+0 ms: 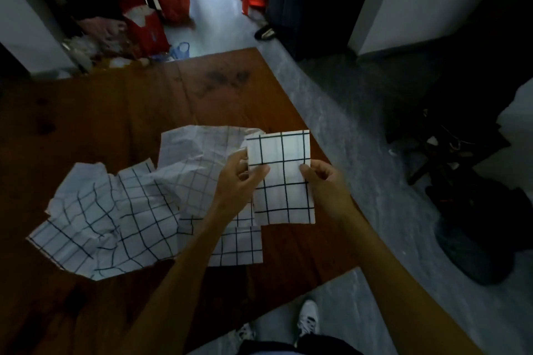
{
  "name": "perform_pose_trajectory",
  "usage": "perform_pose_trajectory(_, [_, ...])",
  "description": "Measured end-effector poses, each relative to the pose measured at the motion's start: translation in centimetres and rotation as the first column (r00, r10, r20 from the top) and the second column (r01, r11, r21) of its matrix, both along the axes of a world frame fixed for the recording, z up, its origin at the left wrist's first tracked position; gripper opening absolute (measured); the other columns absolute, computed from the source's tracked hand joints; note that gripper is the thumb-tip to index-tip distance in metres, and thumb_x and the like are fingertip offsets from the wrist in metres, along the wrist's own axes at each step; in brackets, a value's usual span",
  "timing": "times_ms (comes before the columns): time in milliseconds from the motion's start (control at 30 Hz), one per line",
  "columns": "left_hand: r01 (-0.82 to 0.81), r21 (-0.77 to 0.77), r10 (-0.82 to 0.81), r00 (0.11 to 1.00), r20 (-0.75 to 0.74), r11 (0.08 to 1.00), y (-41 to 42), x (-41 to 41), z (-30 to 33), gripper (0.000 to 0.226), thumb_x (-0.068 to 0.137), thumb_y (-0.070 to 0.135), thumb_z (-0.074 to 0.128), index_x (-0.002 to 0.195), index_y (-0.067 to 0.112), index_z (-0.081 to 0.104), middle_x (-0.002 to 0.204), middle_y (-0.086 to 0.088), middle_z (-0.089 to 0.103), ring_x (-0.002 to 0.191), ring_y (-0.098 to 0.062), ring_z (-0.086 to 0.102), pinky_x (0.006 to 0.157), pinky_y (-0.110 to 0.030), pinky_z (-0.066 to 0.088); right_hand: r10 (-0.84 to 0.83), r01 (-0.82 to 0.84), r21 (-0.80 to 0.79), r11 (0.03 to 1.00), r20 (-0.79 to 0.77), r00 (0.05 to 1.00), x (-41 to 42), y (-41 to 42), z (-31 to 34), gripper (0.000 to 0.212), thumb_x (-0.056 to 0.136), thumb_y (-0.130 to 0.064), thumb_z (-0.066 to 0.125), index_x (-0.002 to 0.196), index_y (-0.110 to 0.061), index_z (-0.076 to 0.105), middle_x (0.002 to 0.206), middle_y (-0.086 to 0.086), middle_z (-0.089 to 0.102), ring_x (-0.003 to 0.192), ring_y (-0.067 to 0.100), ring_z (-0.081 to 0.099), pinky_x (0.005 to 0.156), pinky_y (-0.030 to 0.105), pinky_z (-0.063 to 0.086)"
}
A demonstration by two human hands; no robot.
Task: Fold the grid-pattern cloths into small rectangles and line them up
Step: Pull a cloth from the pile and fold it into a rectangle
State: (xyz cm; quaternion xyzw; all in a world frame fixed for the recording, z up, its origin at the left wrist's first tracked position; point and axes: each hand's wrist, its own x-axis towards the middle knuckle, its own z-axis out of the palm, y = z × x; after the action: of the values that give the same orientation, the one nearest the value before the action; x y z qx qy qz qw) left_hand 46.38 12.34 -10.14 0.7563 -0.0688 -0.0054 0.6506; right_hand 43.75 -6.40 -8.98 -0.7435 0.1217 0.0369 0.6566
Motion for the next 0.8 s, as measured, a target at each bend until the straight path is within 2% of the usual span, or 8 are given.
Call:
perform_pose_trajectory(100, [0.010, -0.020, -0.010, 1.000, 0.014, 1.000, -0.4, -1.4, -1.2, 0.011, 0.091, 0.007, 0.059, 0.101, 0.012, 0.060, 0.083, 0.007, 0.066, 0.073, -0.006, 0.065, 0.064, -0.019, 0.054, -0.054, 0.055, 0.029, 0.998, -0.044, 0.998, -1.0, 0.2, -0.3, 0.017, 0.095, -0.027, 0.055, 0.104, -0.018, 0.066, 0.093, -0.004, 0.072, 0.079, 0.006, 0.070, 0.057, 0.015, 0.052])
perform_pose_trajectory(200, [-0.136, 0.045, 0.132, 0.988, 0.075, 0.990, -1.2, -2.3, -1.6, 0.012, 0.089, 0.005, 0.061, 0.079, 0.012, 0.058, 0.068, 0.007, 0.054, 0.061, -0.004, 0.054, 0.055, -0.015, 0.047, -0.079, 0.081, 0.044, 0.996, -0.049, 0.996, -1.5, 0.4, -0.7, 0.020, 0.092, -0.032, 0.058, 0.108, -0.020, 0.065, 0.100, -0.001, 0.071, 0.085, 0.011, 0.070, 0.061, 0.021, 0.055])
perform_pose_trajectory(267, [-0.187, 0.041, 0.183, 0.980, 0.077, 0.982, -1.8, -3.1, -1.5, 0.007, 0.089, 0.006, 0.062, 0.085, 0.001, 0.062, 0.075, 0.002, 0.058, 0.069, -0.009, 0.058, 0.060, -0.019, 0.051, -0.076, 0.078, 0.066, 0.995, -0.035, 0.997, -1.8, 0.5, -0.7, 0.018, 0.090, -0.033, 0.062, 0.106, -0.025, 0.063, 0.099, -0.003, 0.071, 0.084, 0.009, 0.070, 0.062, 0.022, 0.056])
perform_pose_trajectory(367, [-0.222, 0.027, 0.219, 0.971, 0.093, 0.975, -2.9, -4.2, -0.9, 0.009, 0.090, 0.006, 0.060, 0.088, -0.003, 0.063, 0.083, -0.003, 0.062, 0.077, -0.010, 0.061, 0.066, -0.023, 0.054, -0.038, 0.038, 0.078, 0.996, 0.010, 0.999, -2.6, -0.5, -0.3, 0.019, 0.090, -0.028, 0.063, 0.109, -0.029, 0.061, 0.099, -0.005, 0.070, 0.086, 0.007, 0.069, 0.065, 0.022, 0.056])
perform_pose_trajectory(533, [-0.208, 0.021, 0.204, 0.972, 0.117, 0.978, -8.1, -7.3, 1.7, 0.017, 0.092, 0.006, 0.057, 0.107, 0.007, 0.065, 0.104, 0.006, 0.065, 0.097, -0.004, 0.064, 0.077, -0.021, 0.054, -0.038, 0.033, 0.110, 0.993, 0.048, 0.998, -5.0, -5.6, 0.2, 0.029, 0.090, -0.025, 0.063, 0.119, -0.024, 0.061, 0.105, -0.004, 0.071, 0.098, 0.015, 0.067, 0.085, 0.042, 0.057])
perform_pose_trajectory(633, [-0.238, 0.022, 0.235, 0.967, 0.097, 0.971, -13.3, -9.8, 2.9, 0.026, 0.090, 0.005, 0.059, 0.117, 0.007, 0.060, 0.103, 0.015, 0.063, 0.095, 0.008, 0.062, 0.072, -0.010, 0.051, -0.010, -0.004, 0.176, 0.984, 0.080, 0.997, -6.8, -10.6, 1.1, 0.026, 0.091, -0.018, 0.061, 0.116, -0.024, 0.061, 0.105, -0.003, 0.071, 0.094, 0.013, 0.069, 0.081, 0.038, 0.058])
perform_pose_trajectory(733, [-0.283, 0.027, 0.280, 0.957, 0.069, 0.959, -18.6, -11.6, 3.2, 0.034, 0.089, 0.012, 0.062, 0.123, 0.014, 0.057, 0.104, 0.013, 0.067, 0.097, 0.001, 0.064, 0.075, -0.021, 0.057, 0.009, -0.033, 0.221, 0.975, 0.111, 0.994, -8.4, -16.1, 2.5, 0.025, 0.092, -0.013, 0.060, 0.115, -0.024, 0.061, 0.105, 0.000, 0.071, 0.096, 0.017, 0.069, 0.079, 0.035, 0.059])
perform_pose_trajectory(800, [-0.292, 0.017, 0.290, 0.955, 0.052, 0.956, -21.9, -12.1, 3.9, 0.035, 0.089, 0.014, 0.063, 0.122, 0.022, 0.056, 0.107, 0.010, 0.067, 0.097, -0.001, 0.065, 0.073, -0.020, 0.057, 0.020, -0.049, 0.222, 0.974, 0.132, 0.991, -9.0, -19.6, 3.5, 0.025, 0.091, -0.011, 0.060, 0.113, -0.023, 0.060, 0.101, -0.001, 0.072, 0.095, 0.018, 0.069, 0.079, 0.036, 0.059])
